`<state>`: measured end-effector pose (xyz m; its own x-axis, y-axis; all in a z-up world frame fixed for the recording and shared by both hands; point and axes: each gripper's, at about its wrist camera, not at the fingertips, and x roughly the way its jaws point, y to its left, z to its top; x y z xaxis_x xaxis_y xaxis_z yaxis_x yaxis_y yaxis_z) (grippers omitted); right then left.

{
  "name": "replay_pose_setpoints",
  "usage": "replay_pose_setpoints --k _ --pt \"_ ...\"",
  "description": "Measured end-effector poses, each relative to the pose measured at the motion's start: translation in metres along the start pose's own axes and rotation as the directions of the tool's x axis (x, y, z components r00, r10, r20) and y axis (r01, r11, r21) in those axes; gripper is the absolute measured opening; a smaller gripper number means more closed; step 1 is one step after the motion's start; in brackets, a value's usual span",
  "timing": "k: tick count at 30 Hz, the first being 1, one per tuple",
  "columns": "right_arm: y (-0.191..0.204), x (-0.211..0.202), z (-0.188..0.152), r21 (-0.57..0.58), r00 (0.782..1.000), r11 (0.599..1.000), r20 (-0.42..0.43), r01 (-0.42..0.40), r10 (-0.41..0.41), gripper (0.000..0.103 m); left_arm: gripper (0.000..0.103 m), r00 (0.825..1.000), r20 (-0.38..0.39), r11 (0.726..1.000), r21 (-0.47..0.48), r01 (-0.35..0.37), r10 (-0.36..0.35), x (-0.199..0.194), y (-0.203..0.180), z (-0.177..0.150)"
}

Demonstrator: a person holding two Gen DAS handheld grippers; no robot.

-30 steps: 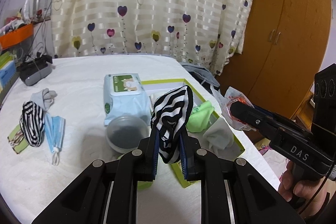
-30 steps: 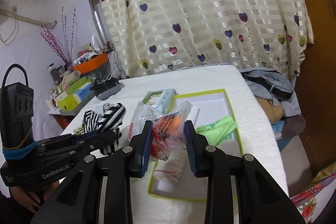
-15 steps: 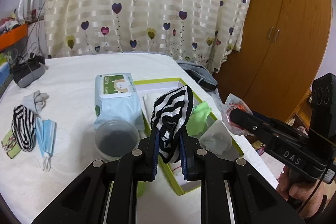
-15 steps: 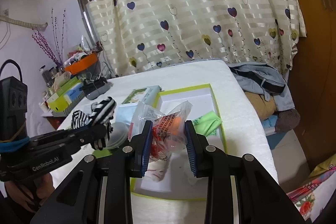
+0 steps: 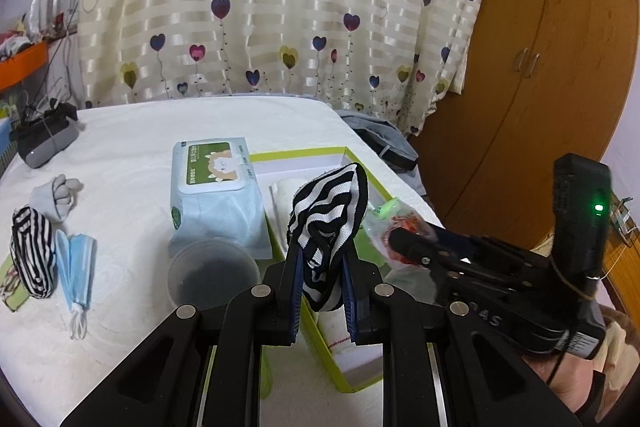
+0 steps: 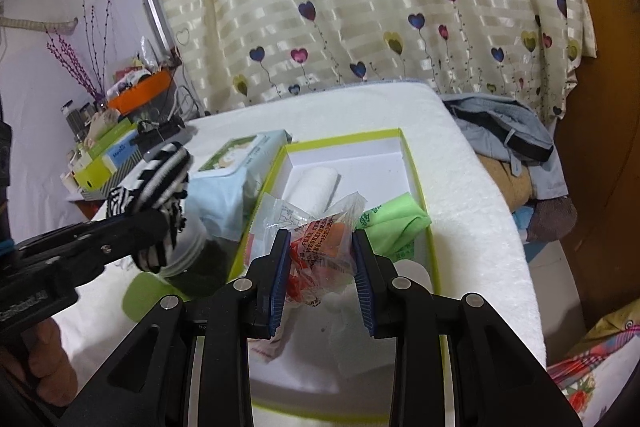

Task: Organize soft objects
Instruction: 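Lower the plastic bag into the box and open the right tool, then lower the striped sock into the box and open the left tool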

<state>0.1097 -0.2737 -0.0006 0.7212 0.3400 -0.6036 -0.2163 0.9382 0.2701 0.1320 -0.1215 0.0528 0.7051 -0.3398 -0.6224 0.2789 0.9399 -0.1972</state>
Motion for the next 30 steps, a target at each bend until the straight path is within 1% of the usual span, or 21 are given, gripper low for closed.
replay_pose_setpoints --k 5,10,13,19,28,29,30 --pt "-0.008 0.015 -0.001 0.011 0.999 1.000 -0.036 0.003 -0.003 0.033 0.016 1.000 -0.018 1.000 0.000 -0.002 0.002 0.013 -0.001 0.003" --pt "-0.006 0.015 -0.001 -0.015 0.999 1.000 -0.036 -0.001 0.000 0.048 0.016 0.999 -0.038 1.000 0.001 -0.003 0.003 0.026 -0.004 0.006" --pt "-0.006 0.009 0.001 -0.023 1.000 1.000 -0.019 -0.002 0.001 0.049 0.016 0.999 -0.046 1.000 0.004 0.000 0.000 0.032 -0.006 0.007" --pt "-0.018 -0.010 0.005 0.012 0.999 0.999 0.033 0.030 -0.031 0.049 0.016 0.998 -0.065 1.000 0.012 -0.005 0.006 0.046 -0.012 0.009" --pt "-0.031 -0.014 0.007 0.041 0.998 0.998 0.045 0.036 -0.038 0.049 0.016 0.995 -0.102 0.999 0.041 0.000 0.005 0.073 -0.022 0.012" --pt "-0.032 -0.014 0.008 0.044 0.998 0.998 0.045 0.039 -0.041 0.049 0.017 0.994 -0.111 0.999 0.042 -0.002 0.007 0.078 -0.023 0.012" --pt "-0.034 -0.014 0.008 0.047 0.998 0.998 0.045 0.041 -0.043 0.049 0.021 0.993 -0.118 0.999 0.040 0.000 0.005 0.081 -0.023 0.012"
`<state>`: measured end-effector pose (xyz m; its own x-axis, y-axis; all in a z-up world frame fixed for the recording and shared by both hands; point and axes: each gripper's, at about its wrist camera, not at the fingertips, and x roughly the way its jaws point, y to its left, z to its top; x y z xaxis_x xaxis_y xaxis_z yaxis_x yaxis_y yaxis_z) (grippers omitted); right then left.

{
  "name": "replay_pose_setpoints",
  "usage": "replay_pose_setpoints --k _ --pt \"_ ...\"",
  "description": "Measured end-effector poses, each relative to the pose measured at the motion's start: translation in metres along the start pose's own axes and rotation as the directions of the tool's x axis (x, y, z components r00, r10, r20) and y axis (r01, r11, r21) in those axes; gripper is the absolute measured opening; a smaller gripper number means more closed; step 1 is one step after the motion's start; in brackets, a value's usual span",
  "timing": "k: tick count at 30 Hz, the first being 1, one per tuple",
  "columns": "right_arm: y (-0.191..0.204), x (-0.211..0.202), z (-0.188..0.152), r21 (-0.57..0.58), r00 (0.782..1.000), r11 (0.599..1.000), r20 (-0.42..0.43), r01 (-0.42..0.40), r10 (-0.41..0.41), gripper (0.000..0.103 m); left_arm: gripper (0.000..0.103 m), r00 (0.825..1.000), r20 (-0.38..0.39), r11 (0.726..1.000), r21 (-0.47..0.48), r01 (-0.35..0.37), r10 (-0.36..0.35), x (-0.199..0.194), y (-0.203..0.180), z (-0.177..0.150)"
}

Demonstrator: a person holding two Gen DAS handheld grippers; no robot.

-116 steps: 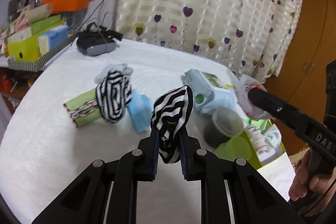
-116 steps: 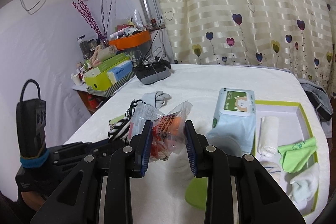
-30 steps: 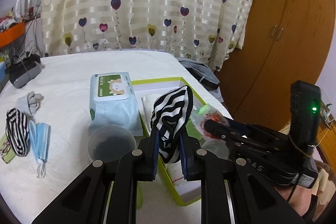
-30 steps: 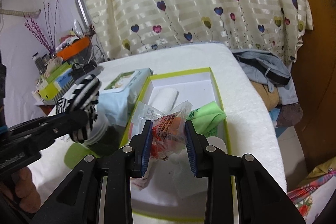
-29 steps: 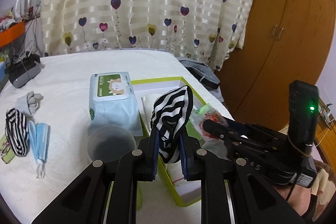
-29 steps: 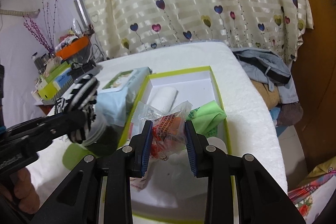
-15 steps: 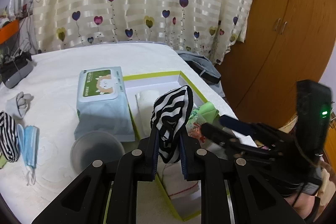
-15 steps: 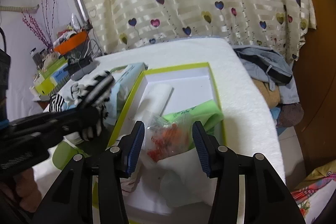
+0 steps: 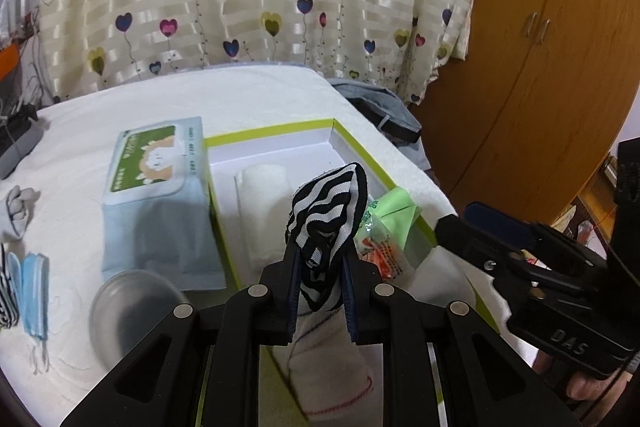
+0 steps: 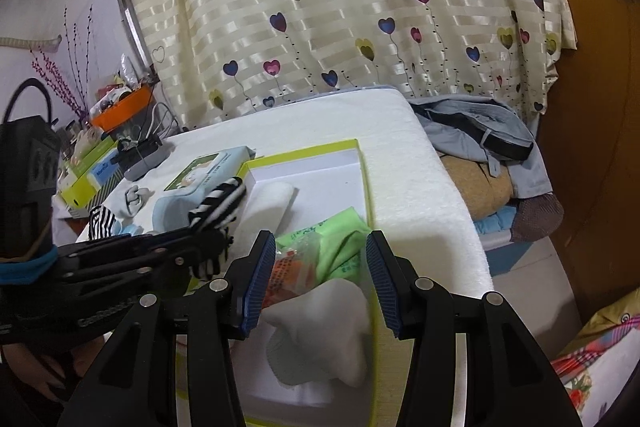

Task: Organize soft objects
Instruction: 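Lower the striped sock into the box and open the left tool, then withdraw both open tools from the box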

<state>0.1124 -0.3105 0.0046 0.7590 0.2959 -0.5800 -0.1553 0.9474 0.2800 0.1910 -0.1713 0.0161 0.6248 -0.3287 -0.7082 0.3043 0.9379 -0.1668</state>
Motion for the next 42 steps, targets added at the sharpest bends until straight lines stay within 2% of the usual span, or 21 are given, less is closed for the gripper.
replay_pose_setpoints --k 1,6,15,22,39,42 --pt "-0.002 0.000 0.000 0.004 1.000 1.000 0.001 0.001 -0.001 0.049 0.026 1.000 -0.008 1.000 -0.003 0.005 -0.006 0.003 0.000 0.000" --pt "-0.006 0.002 0.000 0.015 1.000 1.000 -0.002 0.003 -0.003 0.049 0.032 0.999 -0.015 0.999 0.001 0.034 -0.034 0.004 -0.002 -0.001" --pt "0.005 -0.009 0.000 0.004 1.000 1.000 0.018 -0.003 0.003 0.049 0.032 0.999 0.012 0.999 -0.018 0.035 -0.035 -0.017 0.004 -0.004" --pt "0.030 -0.024 -0.004 -0.038 0.999 0.999 0.027 -0.024 0.025 0.049 0.032 0.998 0.054 0.999 -0.021 0.029 -0.028 -0.047 0.007 -0.013" --pt "0.092 -0.057 -0.021 -0.142 0.997 0.987 0.031 -0.072 0.077 0.049 0.032 0.991 0.126 0.996 -0.075 -0.037 0.046 -0.112 0.040 -0.050" --pt "0.101 -0.060 -0.023 -0.147 0.996 0.986 0.034 -0.080 0.086 0.054 0.032 0.989 0.131 0.995 -0.088 -0.053 0.064 -0.119 0.048 -0.056"
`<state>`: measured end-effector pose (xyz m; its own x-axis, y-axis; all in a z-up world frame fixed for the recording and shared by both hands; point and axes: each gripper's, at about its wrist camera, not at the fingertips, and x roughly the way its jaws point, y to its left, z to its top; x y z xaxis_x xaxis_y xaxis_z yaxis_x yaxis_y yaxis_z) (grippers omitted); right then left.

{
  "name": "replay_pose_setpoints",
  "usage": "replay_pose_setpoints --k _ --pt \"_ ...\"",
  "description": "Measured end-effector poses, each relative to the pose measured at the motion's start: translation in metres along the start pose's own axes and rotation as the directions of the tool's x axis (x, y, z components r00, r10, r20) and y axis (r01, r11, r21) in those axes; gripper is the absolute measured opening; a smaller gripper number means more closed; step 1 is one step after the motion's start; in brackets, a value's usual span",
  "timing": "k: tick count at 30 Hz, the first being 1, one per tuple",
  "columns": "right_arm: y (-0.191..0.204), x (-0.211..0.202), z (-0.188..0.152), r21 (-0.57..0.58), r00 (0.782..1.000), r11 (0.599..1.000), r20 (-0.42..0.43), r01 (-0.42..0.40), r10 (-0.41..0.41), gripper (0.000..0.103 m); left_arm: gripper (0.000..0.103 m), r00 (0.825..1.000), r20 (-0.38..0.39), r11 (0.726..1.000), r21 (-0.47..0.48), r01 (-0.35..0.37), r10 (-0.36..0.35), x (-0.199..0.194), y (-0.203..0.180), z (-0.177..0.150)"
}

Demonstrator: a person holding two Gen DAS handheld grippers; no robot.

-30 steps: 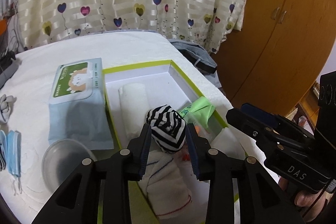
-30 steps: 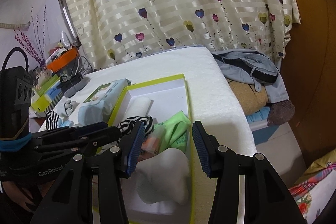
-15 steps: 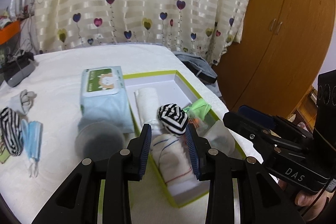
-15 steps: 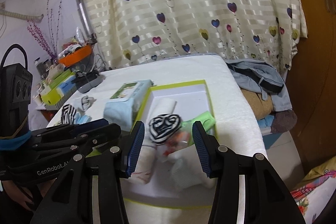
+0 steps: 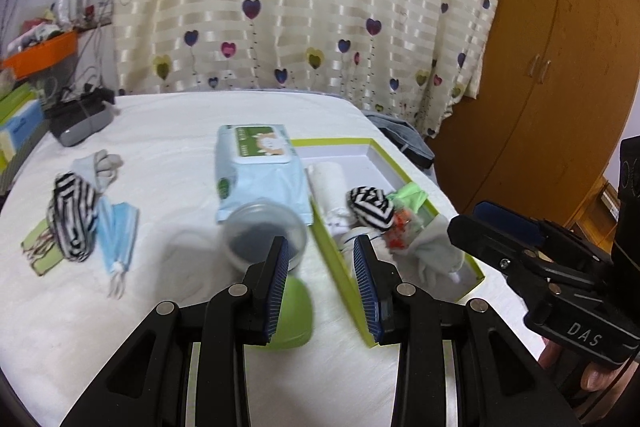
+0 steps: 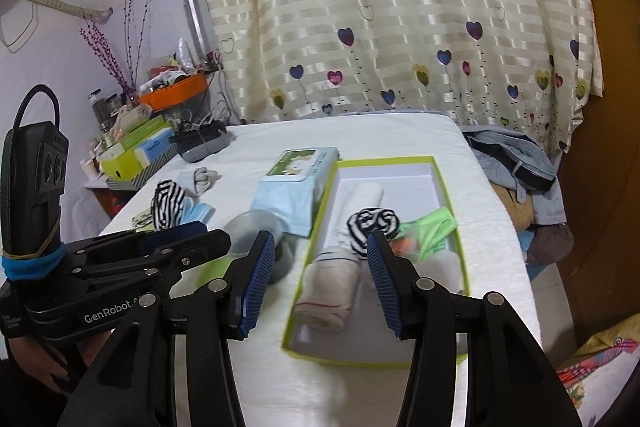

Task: Organize soft objects
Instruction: 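Withdraw both open tools from the box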

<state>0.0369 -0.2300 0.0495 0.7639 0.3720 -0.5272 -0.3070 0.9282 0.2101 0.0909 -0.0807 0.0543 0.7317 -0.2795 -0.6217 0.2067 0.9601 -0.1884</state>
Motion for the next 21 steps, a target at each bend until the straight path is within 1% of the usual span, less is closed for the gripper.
replay_pose_setpoints --k 7,14,21 --pt "0.021 -0.002 0.001 -0.030 1.000 0.999 0.002 -0.028 0.028 0.055 0.032 1.000 0.016 0.999 -0.028 -0.026 0.026 -0.017 0.020 -0.007" --pt "0.039 0.005 -0.001 -0.052 0.998 0.997 -0.022 -0.057 0.056 0.055 0.032 0.999 0.027 0.998 -0.049 -0.038 0.039 -0.028 0.037 -0.013" --pt "0.053 0.012 -0.004 -0.070 0.998 0.996 -0.045 -0.058 0.055 0.055 0.032 0.998 0.029 0.996 -0.071 -0.053 0.055 -0.034 0.050 -0.018"
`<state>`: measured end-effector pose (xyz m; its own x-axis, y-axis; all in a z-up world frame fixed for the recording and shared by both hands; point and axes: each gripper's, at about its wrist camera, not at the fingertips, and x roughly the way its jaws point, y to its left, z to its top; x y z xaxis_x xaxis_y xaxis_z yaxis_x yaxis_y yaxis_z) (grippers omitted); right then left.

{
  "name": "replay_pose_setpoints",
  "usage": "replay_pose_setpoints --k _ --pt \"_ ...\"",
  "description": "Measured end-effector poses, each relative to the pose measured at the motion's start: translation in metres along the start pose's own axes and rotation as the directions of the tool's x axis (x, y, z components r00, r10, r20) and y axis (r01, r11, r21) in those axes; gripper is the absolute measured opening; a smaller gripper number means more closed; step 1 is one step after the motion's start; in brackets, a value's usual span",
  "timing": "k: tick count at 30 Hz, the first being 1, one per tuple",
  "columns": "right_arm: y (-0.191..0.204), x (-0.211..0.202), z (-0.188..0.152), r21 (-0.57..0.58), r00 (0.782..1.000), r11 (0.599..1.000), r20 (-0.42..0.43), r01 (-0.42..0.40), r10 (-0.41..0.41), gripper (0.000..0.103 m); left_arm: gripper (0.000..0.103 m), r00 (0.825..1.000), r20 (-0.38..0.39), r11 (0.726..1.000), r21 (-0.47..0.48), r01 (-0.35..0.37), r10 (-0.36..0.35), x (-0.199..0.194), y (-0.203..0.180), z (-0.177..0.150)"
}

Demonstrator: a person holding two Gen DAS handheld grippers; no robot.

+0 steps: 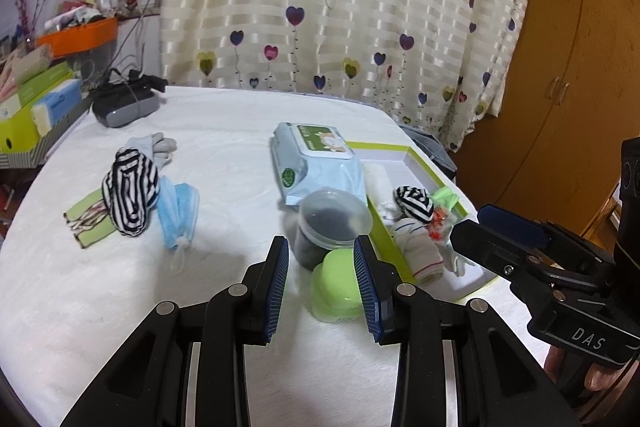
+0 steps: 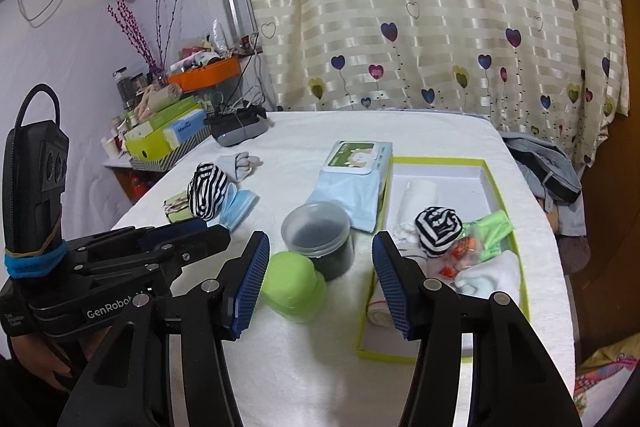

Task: Organize soft objects
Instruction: 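Withdraw both open tools from the box, then move both tools toward the blue face masks and striped sock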

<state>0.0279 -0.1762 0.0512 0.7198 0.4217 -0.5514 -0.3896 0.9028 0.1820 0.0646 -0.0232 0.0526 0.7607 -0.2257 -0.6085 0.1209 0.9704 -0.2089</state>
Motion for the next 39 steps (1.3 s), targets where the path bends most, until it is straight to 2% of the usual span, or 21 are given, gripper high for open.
replay_pose_setpoints --k 39 --pt "0.061 0.058 0.010 -0.103 0.992 0.990 -0.099 -0.094 0.084 0.055 0.032 0.996 0.003 0.985 -0.151 -0.088 0.090 0.001 0.087 -0.004"
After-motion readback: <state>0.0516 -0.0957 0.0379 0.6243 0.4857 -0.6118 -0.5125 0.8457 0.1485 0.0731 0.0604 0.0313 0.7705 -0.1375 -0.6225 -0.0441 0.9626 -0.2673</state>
